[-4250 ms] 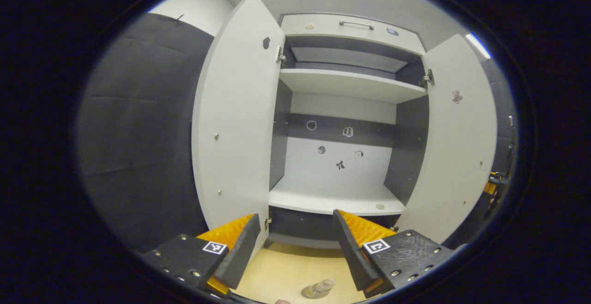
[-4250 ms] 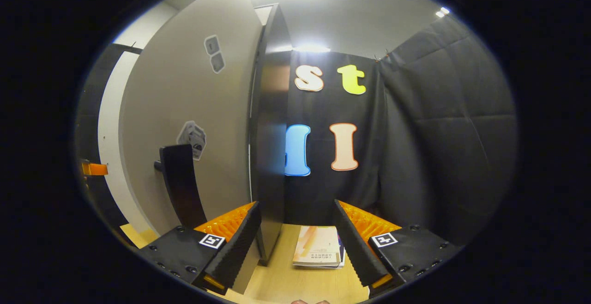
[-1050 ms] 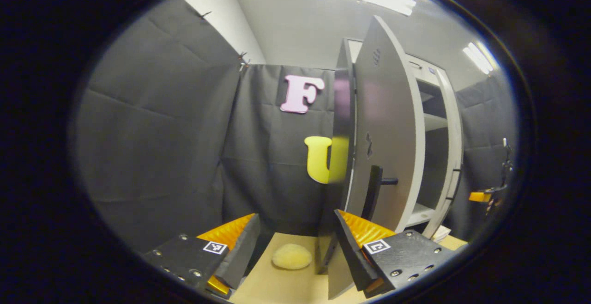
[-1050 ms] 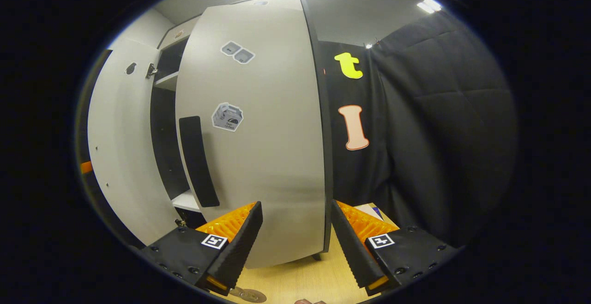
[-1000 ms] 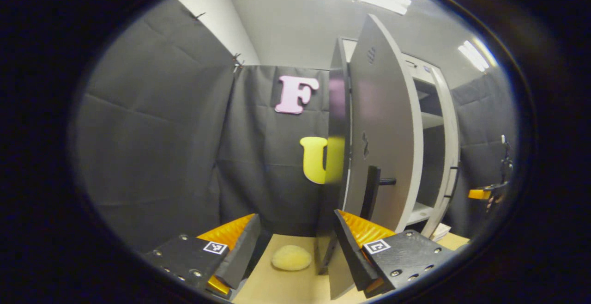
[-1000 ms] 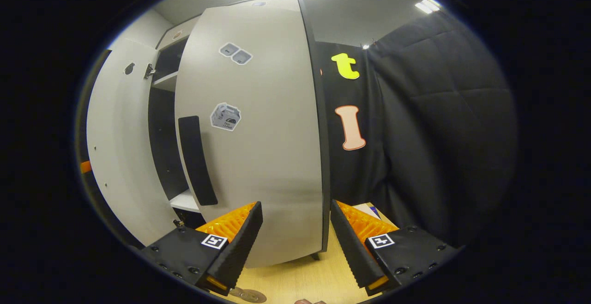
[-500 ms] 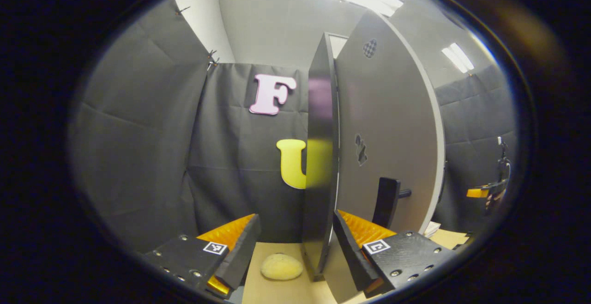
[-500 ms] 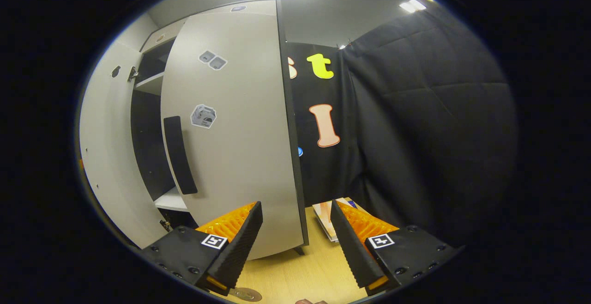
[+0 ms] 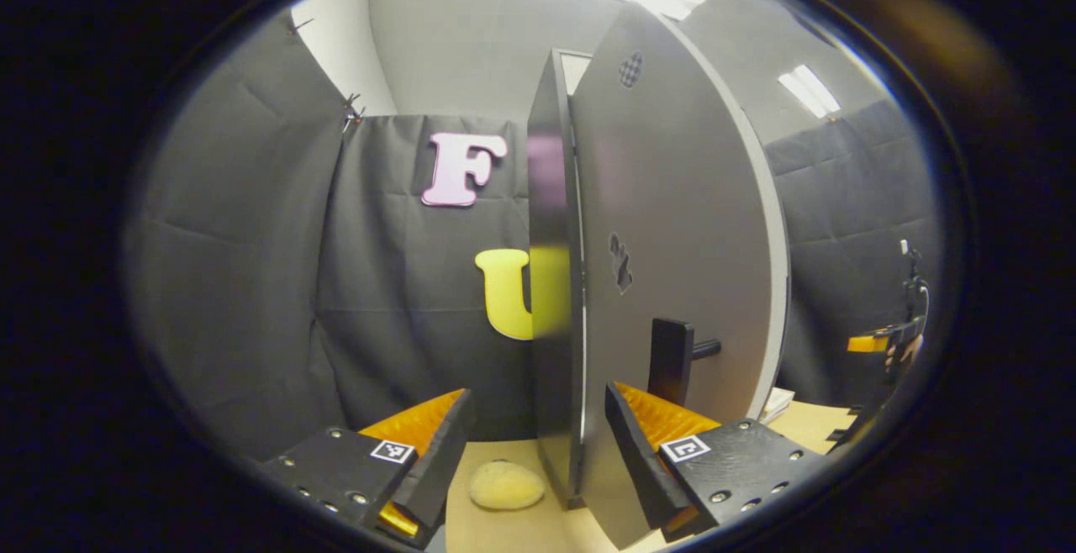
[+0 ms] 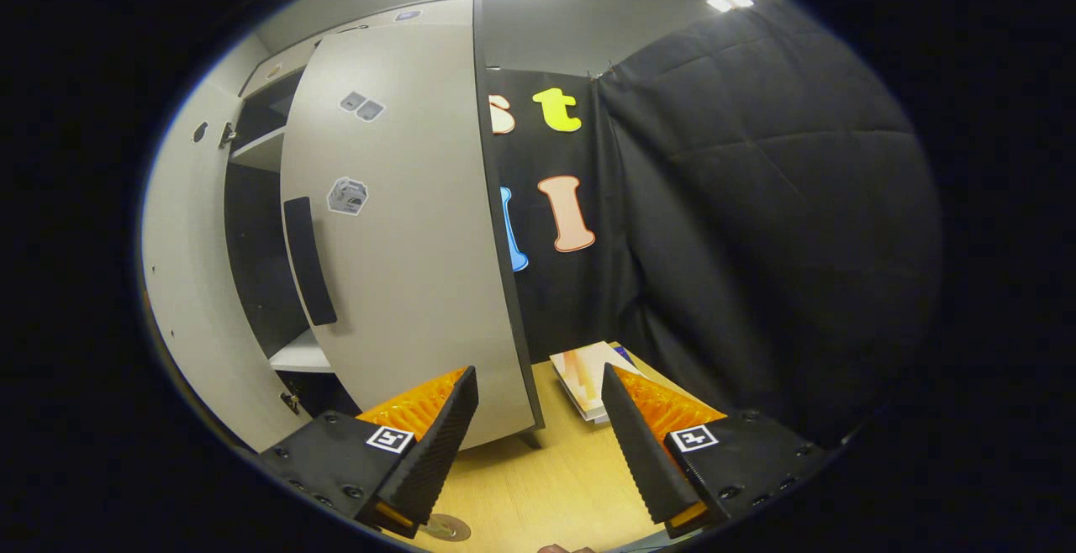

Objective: Grasp the bottle in the cabinet with the left hand and place it on the coaster, then close the right door with the right hand and the left door with the left hand.

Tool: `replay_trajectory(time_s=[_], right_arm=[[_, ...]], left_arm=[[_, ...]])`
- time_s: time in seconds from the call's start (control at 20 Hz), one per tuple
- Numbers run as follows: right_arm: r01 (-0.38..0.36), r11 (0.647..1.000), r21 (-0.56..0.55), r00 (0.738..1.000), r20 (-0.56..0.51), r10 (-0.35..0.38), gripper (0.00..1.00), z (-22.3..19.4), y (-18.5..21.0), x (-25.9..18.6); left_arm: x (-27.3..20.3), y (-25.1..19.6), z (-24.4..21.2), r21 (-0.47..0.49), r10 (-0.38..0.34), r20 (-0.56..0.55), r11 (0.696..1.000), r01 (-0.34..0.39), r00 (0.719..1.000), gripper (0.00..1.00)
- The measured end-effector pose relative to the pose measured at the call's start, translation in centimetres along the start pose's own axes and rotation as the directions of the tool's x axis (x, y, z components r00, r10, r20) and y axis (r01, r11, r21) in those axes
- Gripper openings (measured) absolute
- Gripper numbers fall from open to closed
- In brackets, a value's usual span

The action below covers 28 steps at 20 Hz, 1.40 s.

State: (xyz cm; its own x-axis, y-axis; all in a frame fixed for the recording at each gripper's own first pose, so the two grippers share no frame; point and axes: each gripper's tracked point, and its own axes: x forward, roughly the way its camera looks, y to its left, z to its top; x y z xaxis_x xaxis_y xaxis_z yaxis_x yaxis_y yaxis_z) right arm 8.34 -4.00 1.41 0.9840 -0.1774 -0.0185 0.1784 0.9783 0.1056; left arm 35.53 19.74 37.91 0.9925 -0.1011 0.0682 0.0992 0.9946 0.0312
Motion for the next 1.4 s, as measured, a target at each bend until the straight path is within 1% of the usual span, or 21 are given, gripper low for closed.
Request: replay_trajectory(time_s=[0.05, 0.2, 0.25, 0.3, 0.5, 0.75, 0.9, 0.95, 1.0, 1.15, 1.2, 1.25, 1.35, 1.4], right_arm=[[-0.003, 1.0, 0.005, 1.0, -0.002, 0.003, 0.95, -0.2, -0.1, 0.0], [-0.02, 1.0, 0.011, 1.0, -0.016, 0.021, 0.95, -0.9, -0.1, -0.1], [-0.026, 1.0, 0.011, 0.999, -0.018, 0.027, 0.92, -1.0, -0.1, -0.2], [-0.032, 0.999, 0.01, 0.999, -0.019, 0.032, 0.95, -1.1, 0.0, -0.2], [-0.059, 0.998, -0.002, 0.998, -0.022, 0.059, 0.95, -1.0, 0.0, 0.0], [-0.095, 0.995, -0.021, 0.995, -0.023, 0.095, 0.95, 0.4, -0.4, 1.2], [-0.125, 0.992, -0.015, 0.991, -0.039, 0.125, 0.95, 0.7, -0.5, 2.2], [-0.134, 0.991, -0.014, 0.99, -0.041, 0.134, 0.92, 0.7, -0.5, 2.4], [-0.141, 0.99, -0.017, 0.989, -0.046, 0.14, 0.95, 0.7, -0.6, 2.5], [-0.161, 0.987, -0.007, 0.986, -0.055, 0.16, 0.95, 0.7, -0.9, 2.9], [-0.168, 0.986, -0.005, 0.984, -0.06, 0.167, 0.92, 0.6, -0.9, 3.1], [-0.172, 0.985, -0.01, 0.983, -0.067, 0.171, 0.95, 0.4, -1.2, 3.2], [-0.173, 0.985, -0.02, 0.982, -0.079, 0.171, 0.95, -0.1, -1.9, 3.3], [-0.174, 0.985, -0.018, 0.982, -0.083, 0.172, 0.95, -0.2, -2.1, 3.3]], left_arm=[[0.1, -0.1, -0.1, -0.002, 0.001, -0.004, 1.0, -0.001, 1.0, 0.9], [0.3, -0.9, -0.1, -0.012, -0.005, -0.006, 1.0, 0.005, 1.0, 0.9], [0.4, -1.3, -0.2, -0.013, -0.007, -0.012, 1.0, 0.006, 1.0, 0.89], [0.4, -1.9, -0.1, -0.011, -0.009, -0.017, 1.0, 0.009, 1.0, 0.9], [0.5, -4.1, -0.2, -0.016, -0.015, -0.029, 1.0, 0.015, 0.999, 0.89], [0.6, -6.6, -0.1, -0.014, 0.032, -0.046, 0.999, -0.033, 0.998, 0.9], [1.4, -8.0, 0.2, -0.022, 0.035, -0.061, 0.999, -0.036, 0.998, 0.9], [1.6, -8.4, 0.0, -0.027, 0.036, -0.066, 0.999, -0.037, 0.997, 0.9], [1.8, -8.9, 0.1, -0.027, 0.036, -0.07, 0.999, -0.038, 0.997, 0.9], [2.5, -10.3, 0.2, -0.023, 0.041, -0.081, 0.999, -0.043, 0.996, 0.89], [3.0, -11.0, 0.2, -0.026, 0.044, -0.084, 0.999, -0.046, 0.995, 0.9], [3.5, -11.8, 0.2, -0.032, 0.052, -0.089, 0.998, -0.055, 0.995, 0.9], [4.2, -13.7, -0.3, -0.037, 0.08, -0.106, 0.996, -0.084, 0.991, 0.9], [4.8, -14.8, -0.3, -0.023, 0.088, -0.104, 0.996, -0.091, 0.991, 0.9]])
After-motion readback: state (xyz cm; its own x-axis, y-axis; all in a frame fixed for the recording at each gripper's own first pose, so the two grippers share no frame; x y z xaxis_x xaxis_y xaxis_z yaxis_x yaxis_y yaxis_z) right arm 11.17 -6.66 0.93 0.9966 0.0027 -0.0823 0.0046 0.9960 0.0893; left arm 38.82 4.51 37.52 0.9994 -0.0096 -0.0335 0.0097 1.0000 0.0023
